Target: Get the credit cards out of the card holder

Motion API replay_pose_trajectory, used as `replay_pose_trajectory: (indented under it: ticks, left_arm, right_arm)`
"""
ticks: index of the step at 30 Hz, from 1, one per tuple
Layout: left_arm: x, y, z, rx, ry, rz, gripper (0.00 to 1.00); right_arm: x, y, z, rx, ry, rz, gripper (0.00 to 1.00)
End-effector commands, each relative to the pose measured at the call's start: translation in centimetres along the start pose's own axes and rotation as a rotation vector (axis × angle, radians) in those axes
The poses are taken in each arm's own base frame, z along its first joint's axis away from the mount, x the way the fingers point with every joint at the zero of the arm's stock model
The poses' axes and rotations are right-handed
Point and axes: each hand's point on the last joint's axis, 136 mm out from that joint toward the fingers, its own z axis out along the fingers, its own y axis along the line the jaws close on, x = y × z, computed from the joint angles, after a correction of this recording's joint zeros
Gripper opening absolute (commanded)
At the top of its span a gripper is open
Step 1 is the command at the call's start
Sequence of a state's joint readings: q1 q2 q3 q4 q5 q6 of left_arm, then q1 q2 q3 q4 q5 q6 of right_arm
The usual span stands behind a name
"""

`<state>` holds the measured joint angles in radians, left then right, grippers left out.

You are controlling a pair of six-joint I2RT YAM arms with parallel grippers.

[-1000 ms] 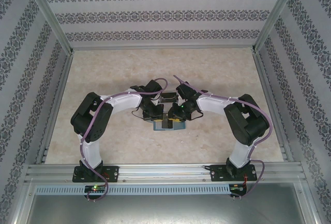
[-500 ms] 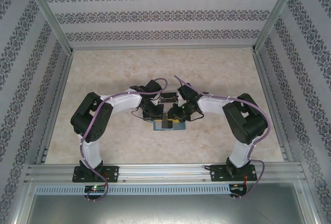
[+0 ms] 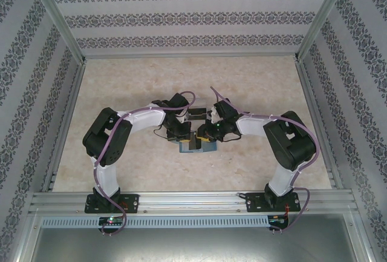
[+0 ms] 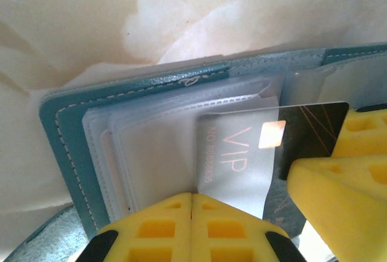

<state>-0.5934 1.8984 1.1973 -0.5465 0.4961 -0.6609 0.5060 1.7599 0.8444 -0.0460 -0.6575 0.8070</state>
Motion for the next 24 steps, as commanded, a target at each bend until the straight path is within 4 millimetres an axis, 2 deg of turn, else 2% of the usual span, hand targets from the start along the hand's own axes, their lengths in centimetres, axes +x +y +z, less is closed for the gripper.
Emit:
replay_pose_trajectory:
  ticks: [1, 11, 20, 24]
  left_arm:
    - [1.6, 3.1, 1.6, -0.098, 0.073, -0.052, 0.00]
    - [1.6, 3.1, 1.7, -0.100, 0.079, -0.052, 0.00]
    - [1.6, 2.9, 1.4, -0.099, 0.080, -0.049, 0.00]
    - [1.6, 2.7, 1.3, -0.097, 0.079, -0.044, 0.00]
  right_arm:
    - [-0.3, 0.7, -0.4, -0.039, -0.016, -0.023, 0.16]
    - [-0.1, -2.0, -0.9, 0.125, -0.023, -0.057, 0.10]
    - [-0.2, -3.2, -3.1, 0.287, -0.030, -0.128, 0.08]
    - [-0.2, -3.0, -3.8, 0.319, -0.026, -0.156, 0.08]
